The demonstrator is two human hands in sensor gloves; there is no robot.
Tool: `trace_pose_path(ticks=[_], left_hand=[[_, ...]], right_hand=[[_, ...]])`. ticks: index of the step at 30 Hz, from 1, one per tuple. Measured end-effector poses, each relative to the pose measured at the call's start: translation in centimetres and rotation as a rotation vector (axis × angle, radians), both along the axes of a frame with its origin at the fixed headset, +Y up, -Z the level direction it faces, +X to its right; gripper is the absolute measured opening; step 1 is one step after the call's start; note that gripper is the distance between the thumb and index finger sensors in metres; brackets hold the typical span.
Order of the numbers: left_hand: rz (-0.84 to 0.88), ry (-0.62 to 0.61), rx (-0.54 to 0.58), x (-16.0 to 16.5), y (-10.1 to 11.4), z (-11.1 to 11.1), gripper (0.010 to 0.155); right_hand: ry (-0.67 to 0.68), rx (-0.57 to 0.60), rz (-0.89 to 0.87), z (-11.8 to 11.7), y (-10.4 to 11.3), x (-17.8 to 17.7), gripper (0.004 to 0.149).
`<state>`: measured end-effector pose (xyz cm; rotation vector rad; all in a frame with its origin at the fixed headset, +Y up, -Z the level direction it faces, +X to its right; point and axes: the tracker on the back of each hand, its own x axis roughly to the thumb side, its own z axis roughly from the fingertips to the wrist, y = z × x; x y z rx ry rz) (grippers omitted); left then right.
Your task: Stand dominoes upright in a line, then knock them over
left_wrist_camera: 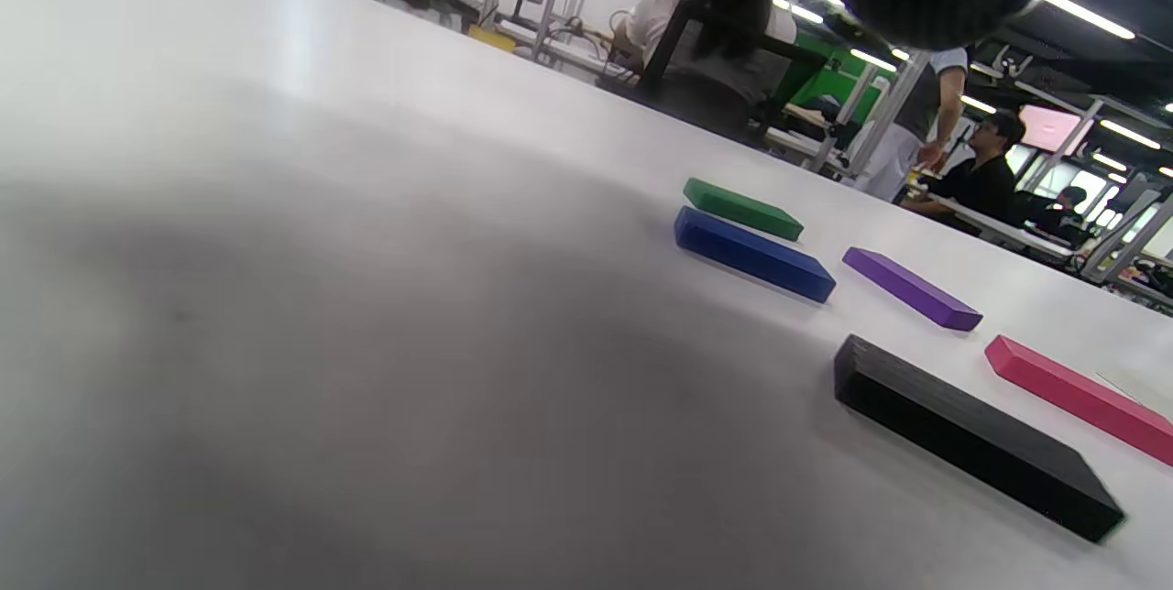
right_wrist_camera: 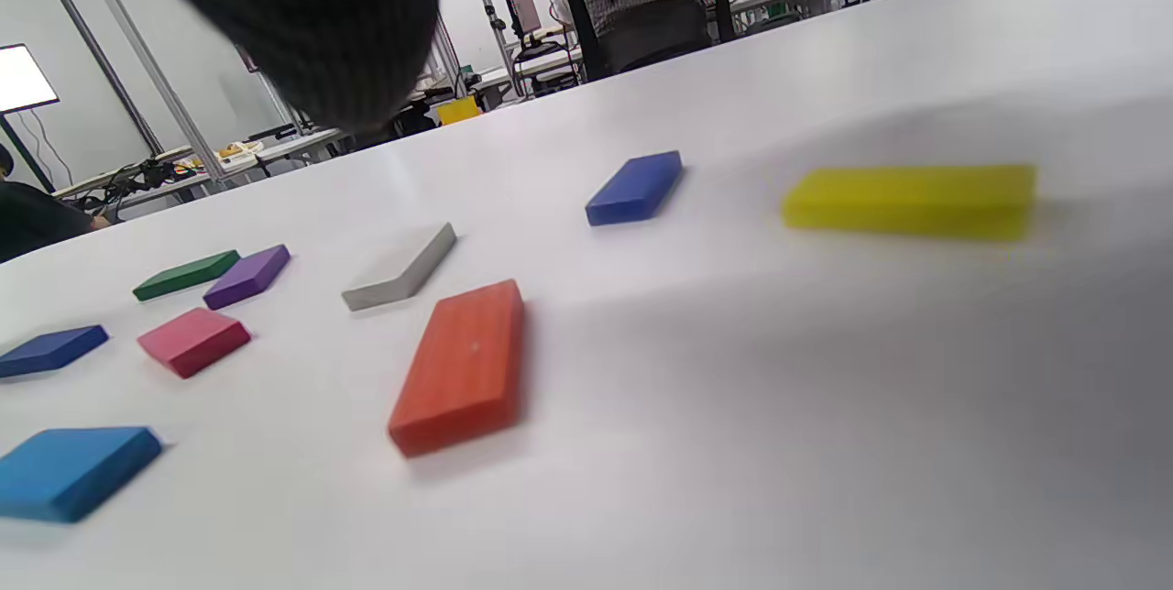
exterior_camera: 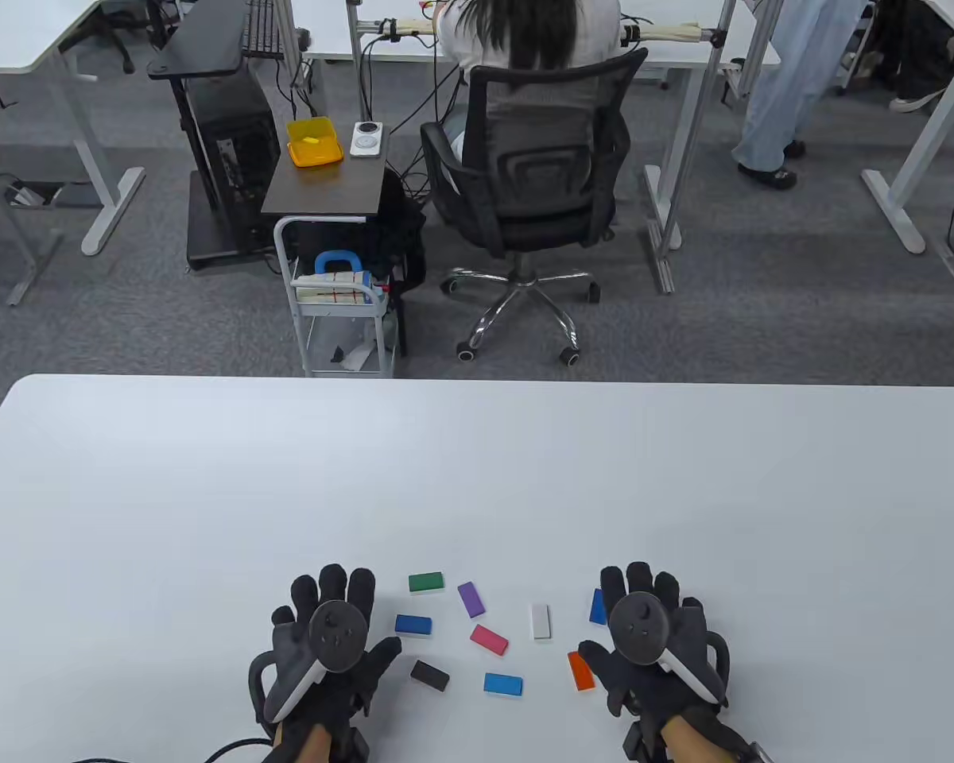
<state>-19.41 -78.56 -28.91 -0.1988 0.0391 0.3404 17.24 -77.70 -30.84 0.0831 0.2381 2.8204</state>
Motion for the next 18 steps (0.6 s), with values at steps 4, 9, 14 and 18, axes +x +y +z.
trace_pose_path(ticks=[4, 9, 14, 18], left_hand=[[-0.025, -0.005, 0.006, 0.3, 0.2, 0.1, 0.087], [-0.038, -0.026, 0.047, 0.8, 0.9, 0.3, 0.087], [-0.061, -0.041, 0.038, 1.3, 0.9, 0.1, 0.087], [-0.079, -0.05, 0.039, 1.6, 1.1, 0.1, 0.087]], right_hand=[[-0.021, -0.007, -0.004, -0.1, -0.1, 0.5, 0.091], [-0.023, 0.012, -0.025, -0.1, 0.3, 0.5, 0.09], [0.0, 0.078, -0.044, 0.0, 1.3, -0.5, 0.087], [0.046, 0.116, -0.063, 0.3, 2.2, -2.1, 0.085]])
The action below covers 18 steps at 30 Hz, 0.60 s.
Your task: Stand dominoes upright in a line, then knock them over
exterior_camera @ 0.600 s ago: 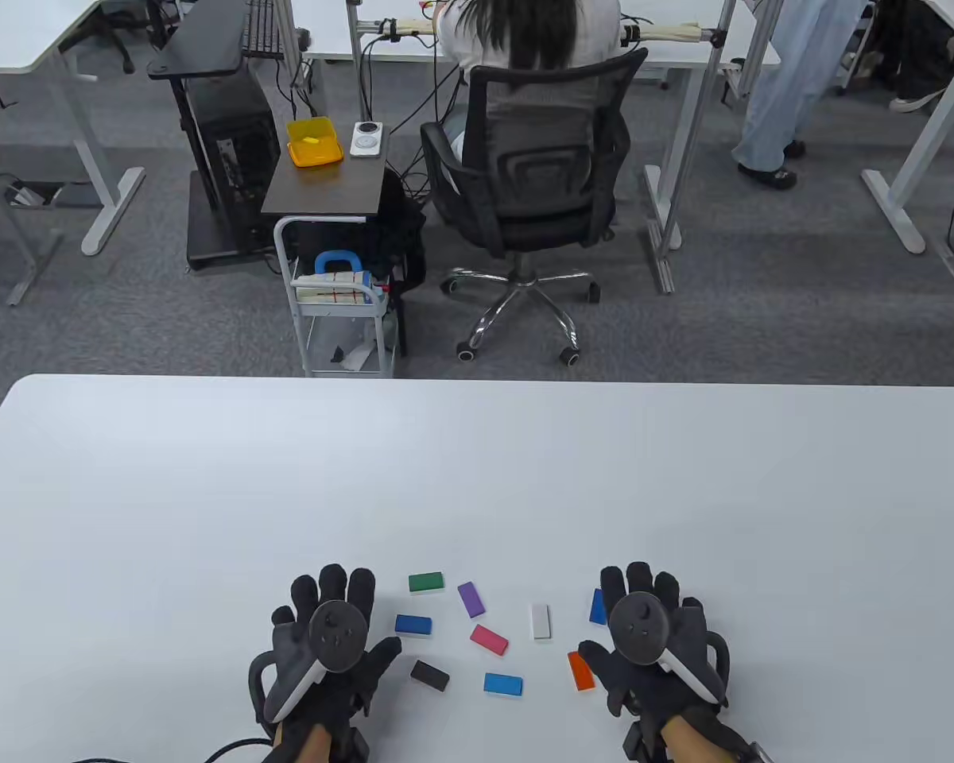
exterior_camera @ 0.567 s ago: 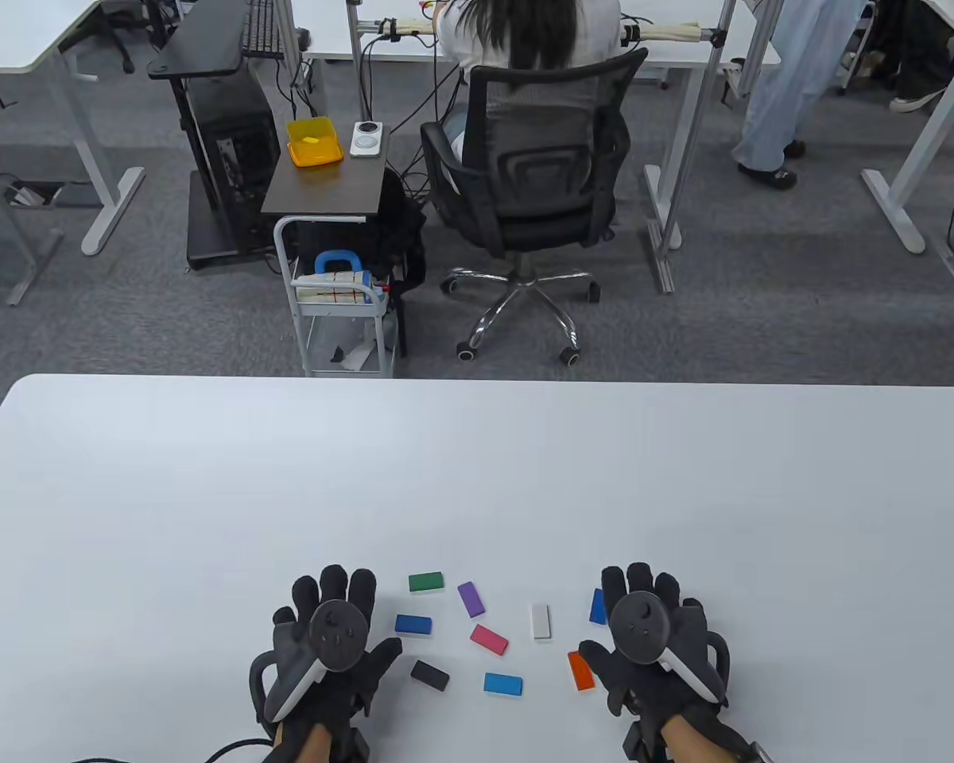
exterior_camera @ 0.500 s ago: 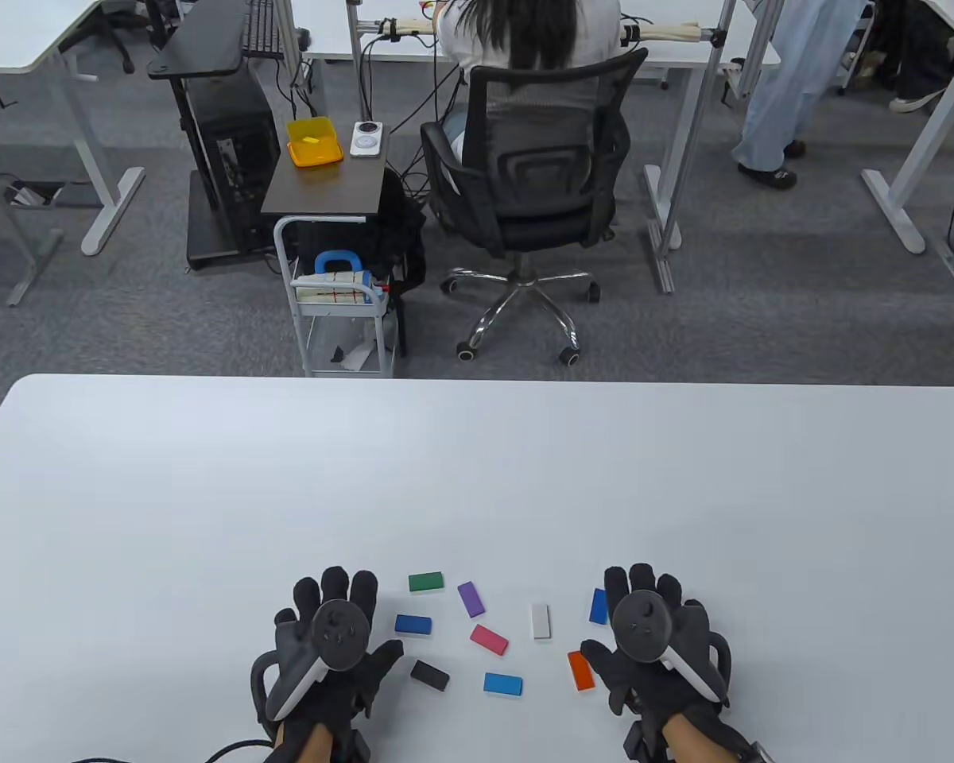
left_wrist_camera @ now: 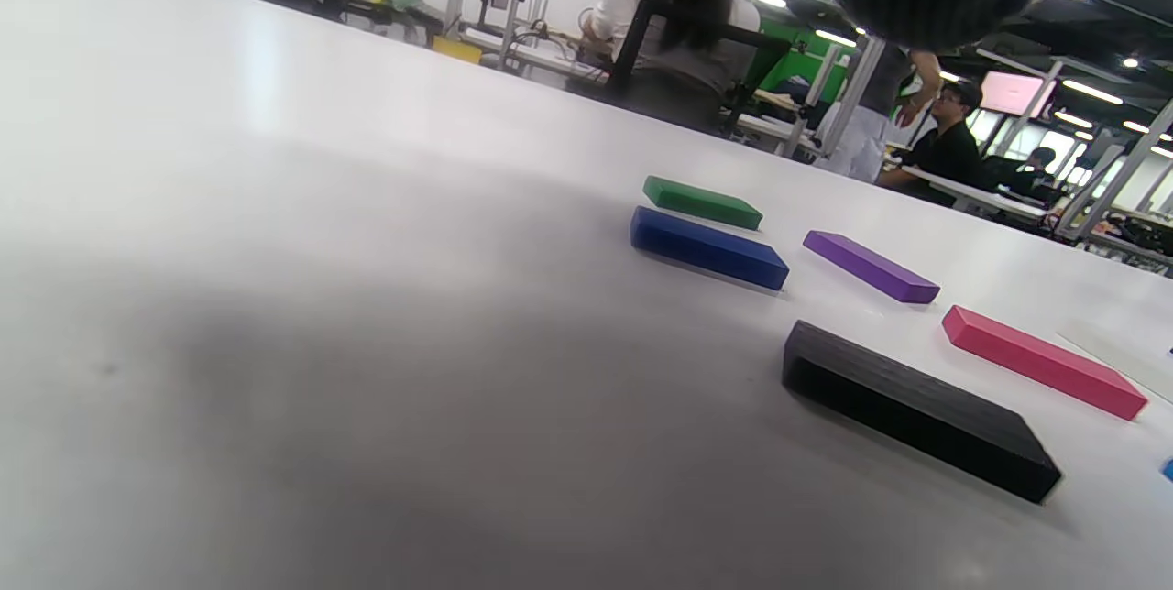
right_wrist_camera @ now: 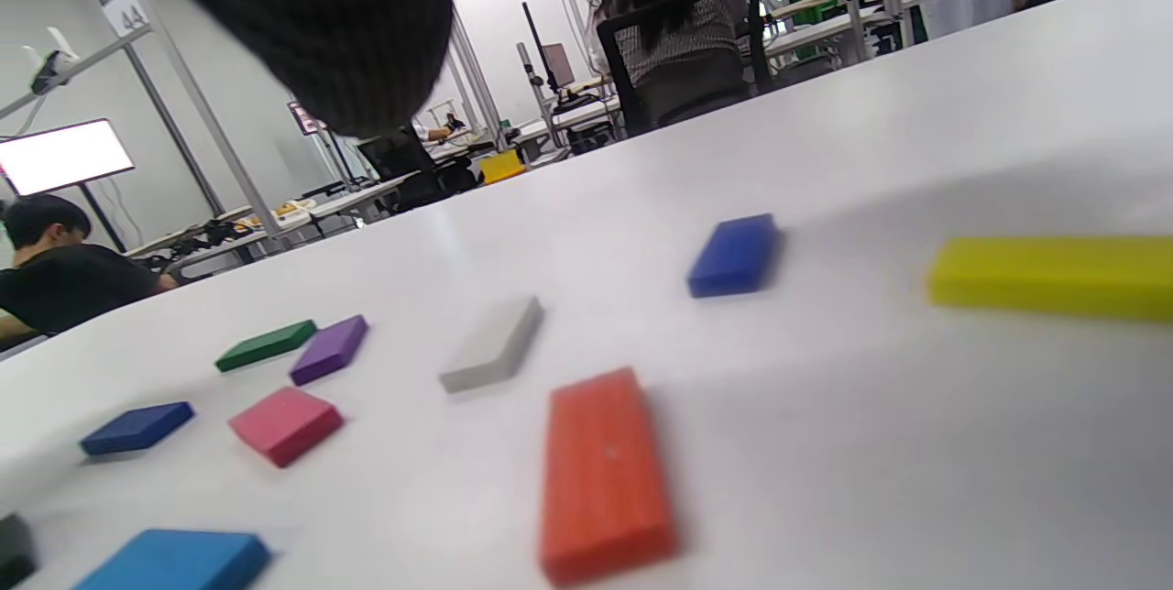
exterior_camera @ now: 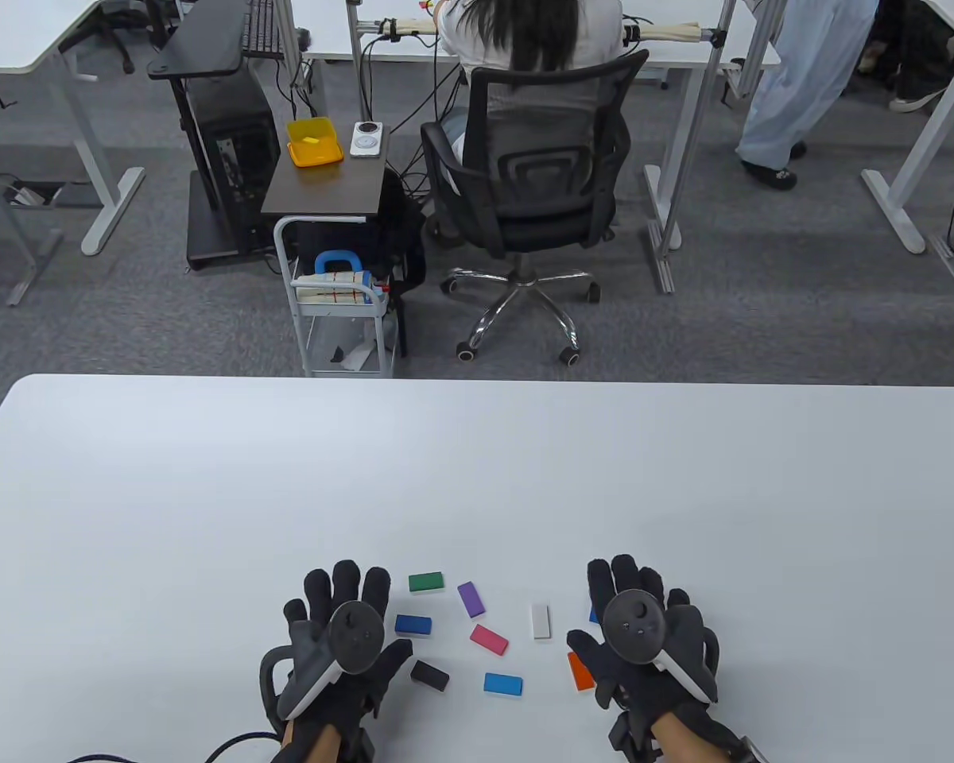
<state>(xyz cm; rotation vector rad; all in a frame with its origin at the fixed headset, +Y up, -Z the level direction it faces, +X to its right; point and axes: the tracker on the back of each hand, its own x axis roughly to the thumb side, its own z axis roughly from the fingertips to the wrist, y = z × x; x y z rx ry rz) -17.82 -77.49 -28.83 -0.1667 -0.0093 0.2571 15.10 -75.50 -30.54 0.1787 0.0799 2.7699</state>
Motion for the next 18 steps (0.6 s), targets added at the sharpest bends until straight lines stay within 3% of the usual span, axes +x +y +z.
trace_pose_path(ticks=[5, 10, 18], left_hand=[[0.013, -0.024, 0.02, 0.5, 0.6, 0.1, 0.087], [0.021, -0.043, 0.001, 0.8, 0.5, 0.1, 0.087], [0.063, -0.04, -0.05, 0.3, 0.0, -0.1, 0.087]], right_hand=[[0.045, 0.065, -0.074, 0.2, 1.4, -3.0, 0.082], [0.064, 0.038, -0.064, -0.9, 2.1, -6.6, 0.081], [0.072, -0.052, 0.092, -3.1, 0.0, -12.9, 0.073]])
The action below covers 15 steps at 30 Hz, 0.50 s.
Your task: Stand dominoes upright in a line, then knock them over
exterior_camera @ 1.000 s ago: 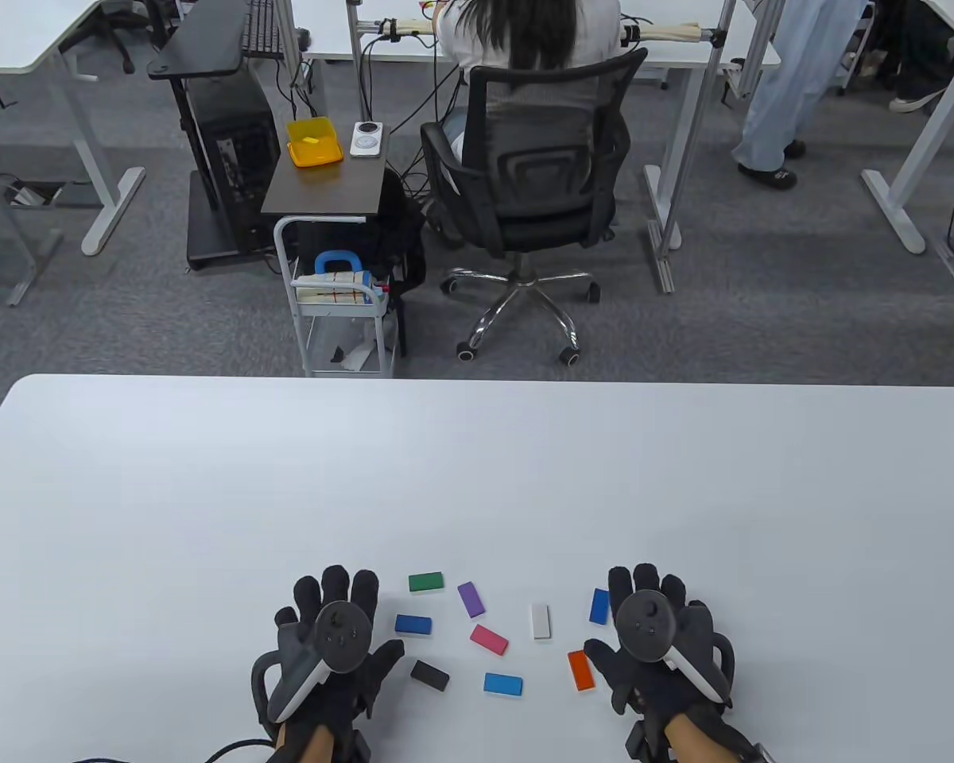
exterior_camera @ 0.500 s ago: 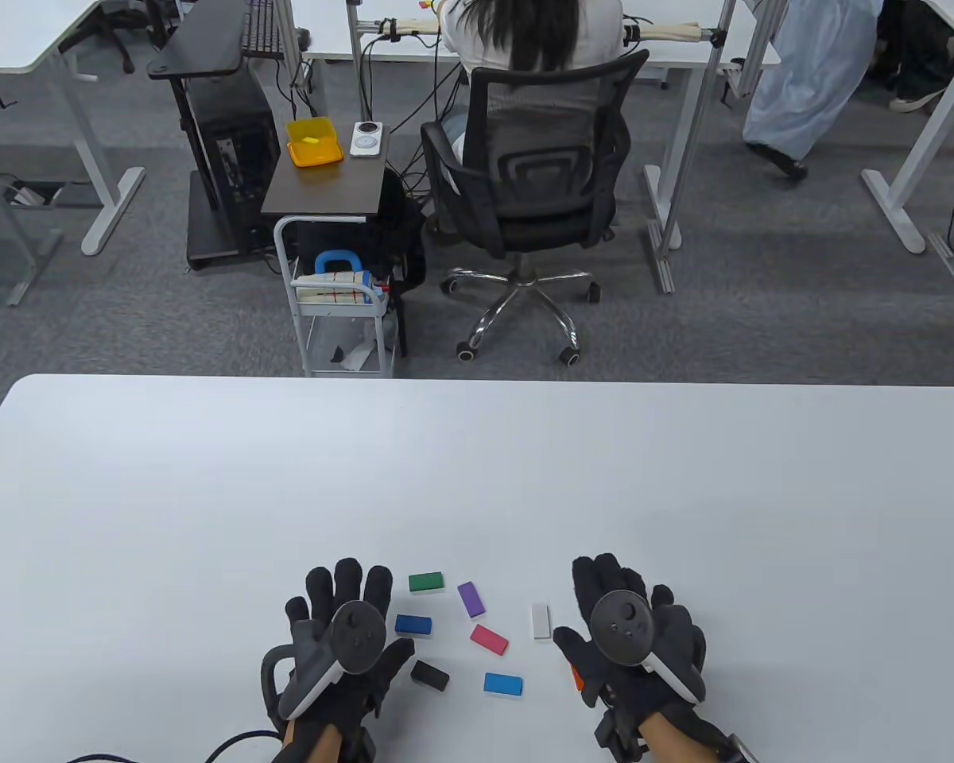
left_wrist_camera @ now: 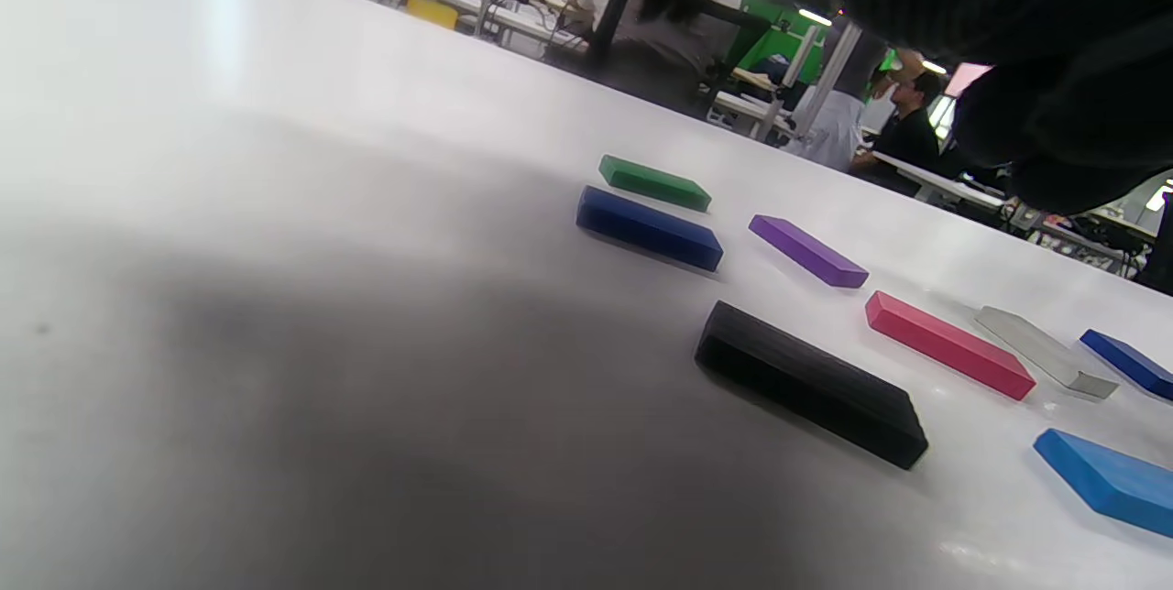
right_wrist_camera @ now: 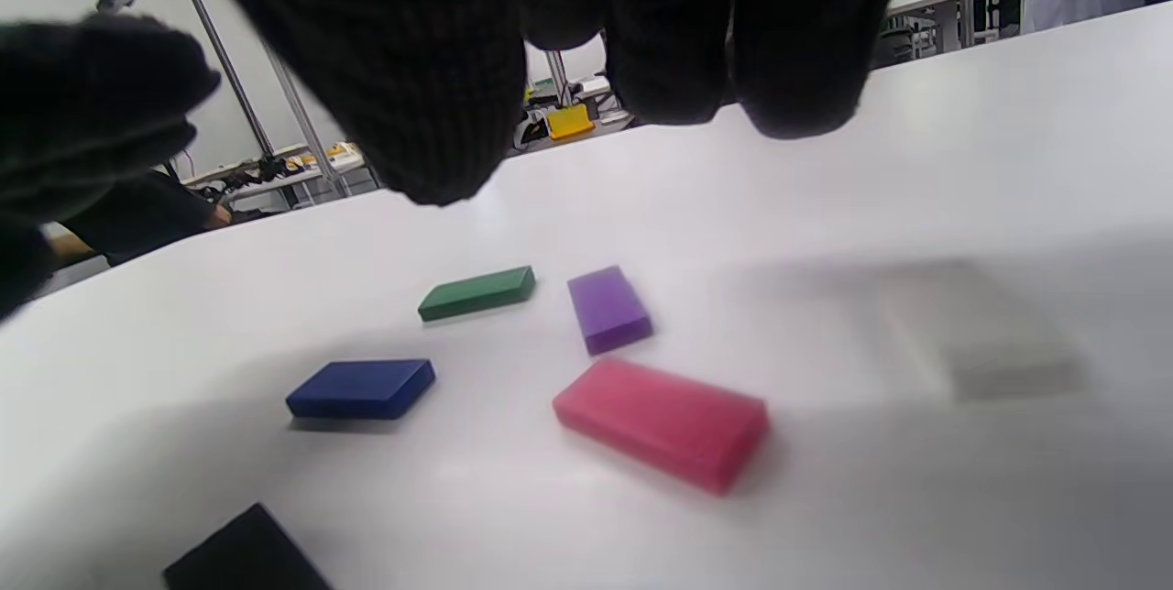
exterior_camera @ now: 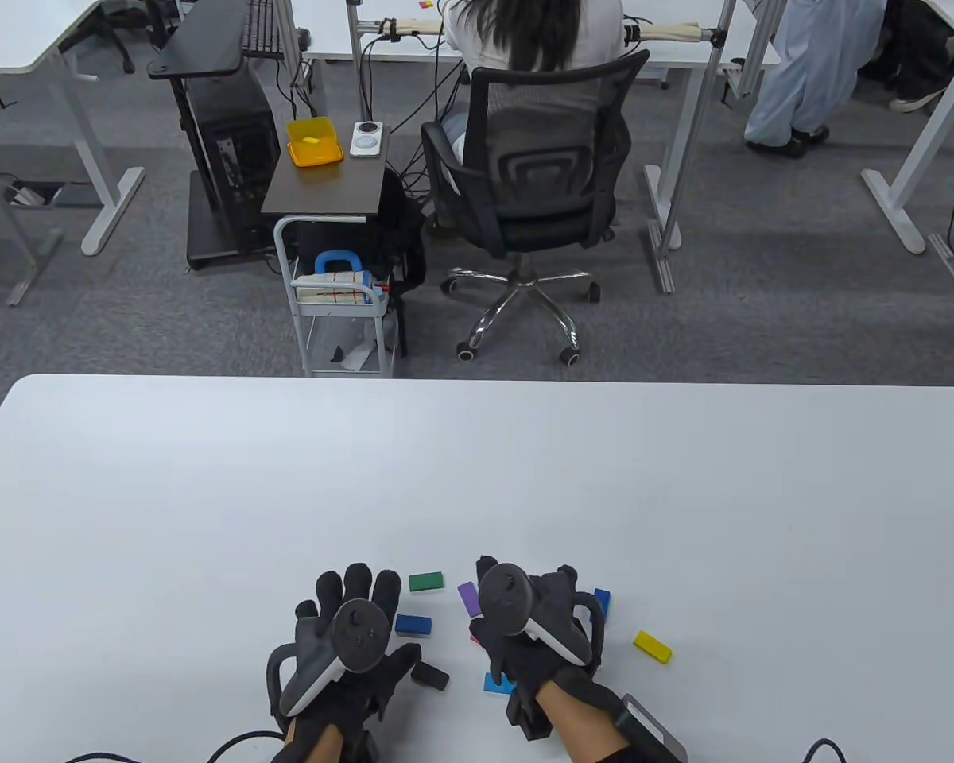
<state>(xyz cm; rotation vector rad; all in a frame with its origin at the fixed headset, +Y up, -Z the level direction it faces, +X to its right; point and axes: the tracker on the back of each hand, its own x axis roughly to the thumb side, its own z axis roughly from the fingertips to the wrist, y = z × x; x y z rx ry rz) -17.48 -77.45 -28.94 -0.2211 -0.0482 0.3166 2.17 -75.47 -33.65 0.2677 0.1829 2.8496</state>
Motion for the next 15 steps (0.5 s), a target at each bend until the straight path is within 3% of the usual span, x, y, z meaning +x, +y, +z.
trace_pose_path(ticks=[12, 15], left_hand=[[0.029, -0.006, -0.027, -0.2, -0.3, -0.3, 0.087], [0.036, -0.004, -0.033, -0.3, -0.4, -0.5, 0.086]], right_hand=[[-0.128, -0.09, 0.212, -4.7, -3.8, -4.0, 0.071], [-0.141, -0.048, 0.249, -5.1, -4.0, -4.4, 0.072]])
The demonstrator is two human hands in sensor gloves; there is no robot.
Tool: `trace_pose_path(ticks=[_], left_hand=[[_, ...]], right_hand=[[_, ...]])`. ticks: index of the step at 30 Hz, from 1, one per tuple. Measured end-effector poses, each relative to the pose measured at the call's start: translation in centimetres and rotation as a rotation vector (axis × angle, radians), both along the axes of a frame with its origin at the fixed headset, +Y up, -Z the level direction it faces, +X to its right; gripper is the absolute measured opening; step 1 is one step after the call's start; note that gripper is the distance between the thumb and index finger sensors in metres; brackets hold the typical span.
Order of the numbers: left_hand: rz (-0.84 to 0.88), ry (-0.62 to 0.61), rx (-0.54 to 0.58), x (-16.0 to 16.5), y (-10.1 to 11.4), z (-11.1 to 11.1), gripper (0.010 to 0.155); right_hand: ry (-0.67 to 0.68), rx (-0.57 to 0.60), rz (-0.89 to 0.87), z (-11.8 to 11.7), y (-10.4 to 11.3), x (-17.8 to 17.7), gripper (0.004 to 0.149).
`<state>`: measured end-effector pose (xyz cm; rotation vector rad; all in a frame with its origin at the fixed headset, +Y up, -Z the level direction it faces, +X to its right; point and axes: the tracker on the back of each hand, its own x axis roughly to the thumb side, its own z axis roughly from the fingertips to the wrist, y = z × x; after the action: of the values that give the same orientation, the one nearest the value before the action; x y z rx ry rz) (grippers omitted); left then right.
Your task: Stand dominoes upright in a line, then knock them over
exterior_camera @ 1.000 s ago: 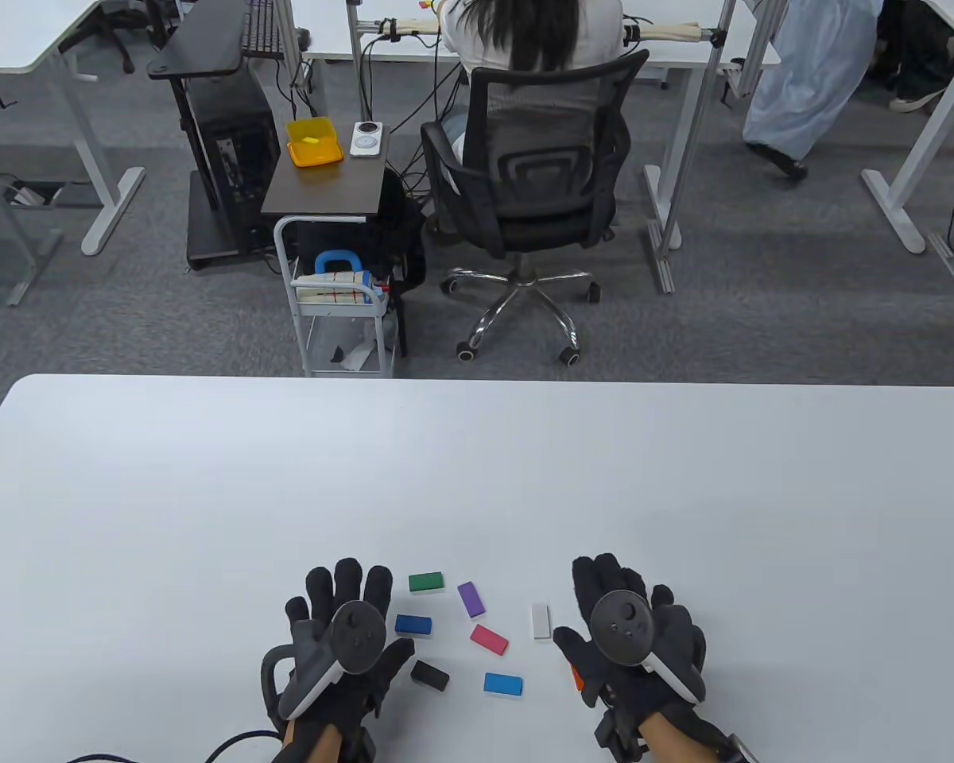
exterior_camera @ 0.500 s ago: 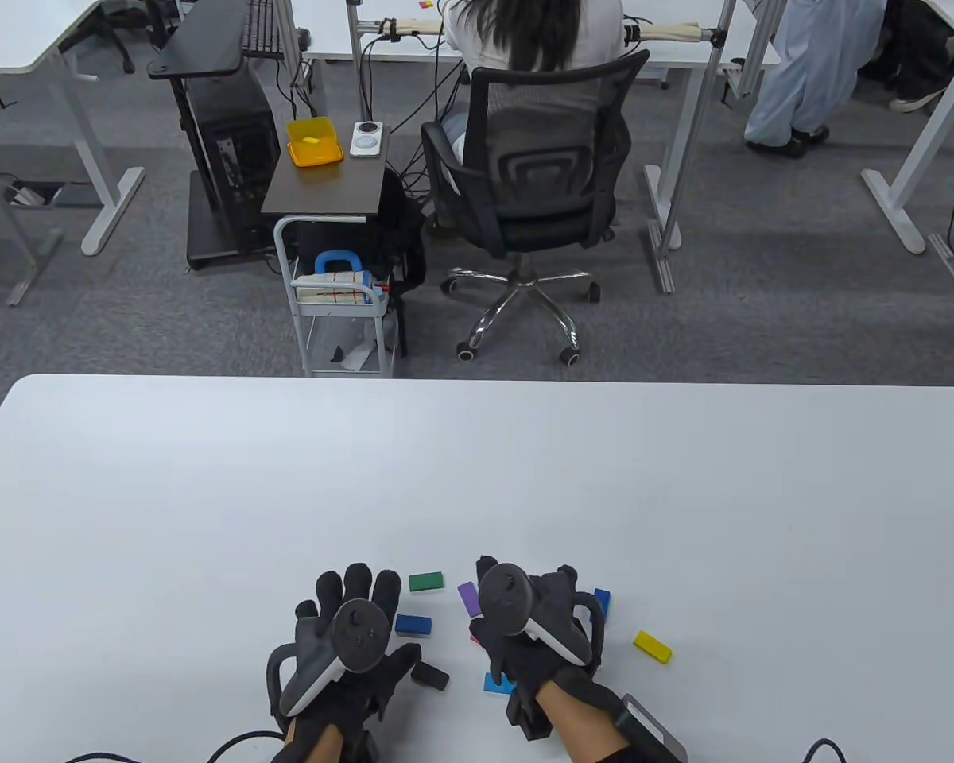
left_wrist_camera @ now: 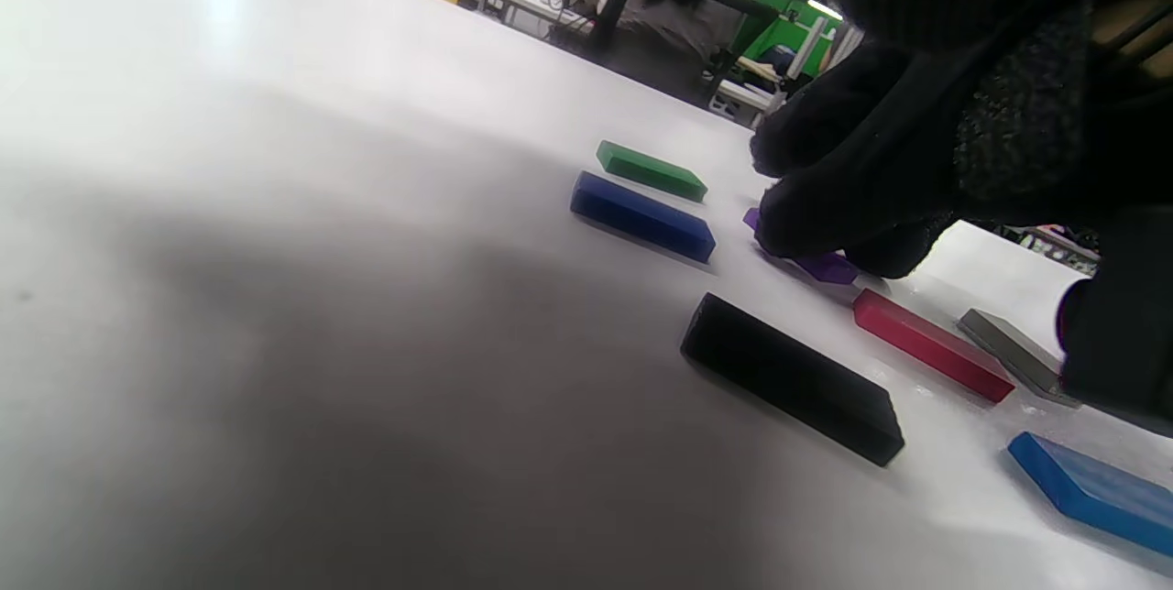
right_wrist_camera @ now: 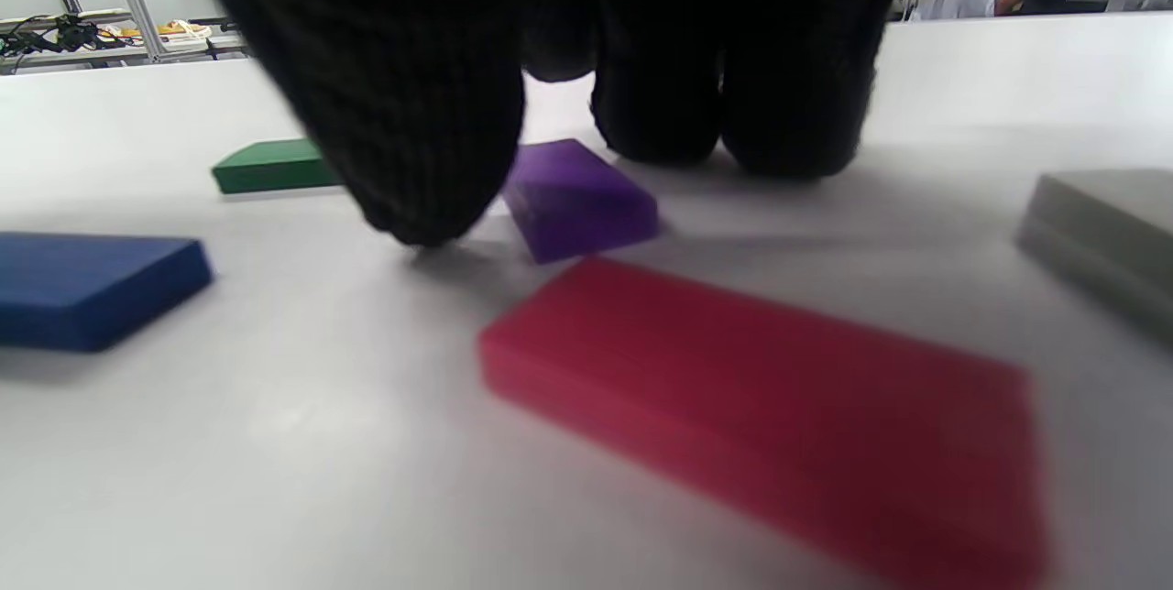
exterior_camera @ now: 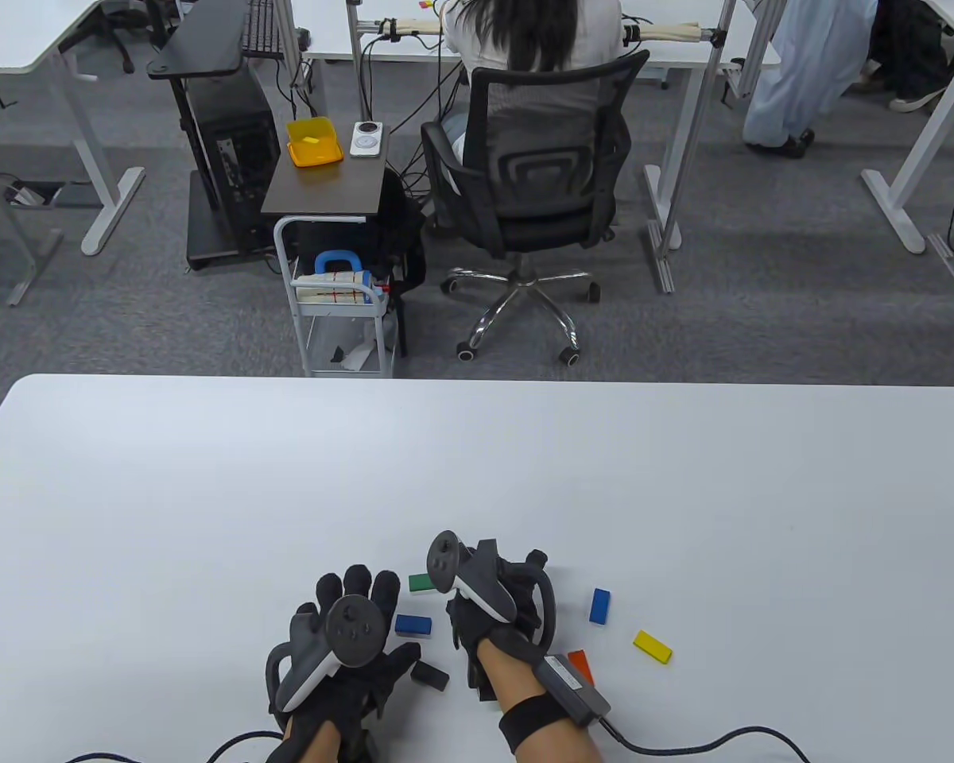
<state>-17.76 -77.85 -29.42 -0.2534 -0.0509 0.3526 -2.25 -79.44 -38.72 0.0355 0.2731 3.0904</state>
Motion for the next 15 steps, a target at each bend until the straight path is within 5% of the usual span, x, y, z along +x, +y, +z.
trace_pose_path(ticks=[15], left_hand=[[0.013, -0.016, -0.006, 0.1, -0.1, 0.2, 0.087]], right_hand=[[0.033, 0.002, -0.008, -0.1, 0.4, 0.5, 0.07]])
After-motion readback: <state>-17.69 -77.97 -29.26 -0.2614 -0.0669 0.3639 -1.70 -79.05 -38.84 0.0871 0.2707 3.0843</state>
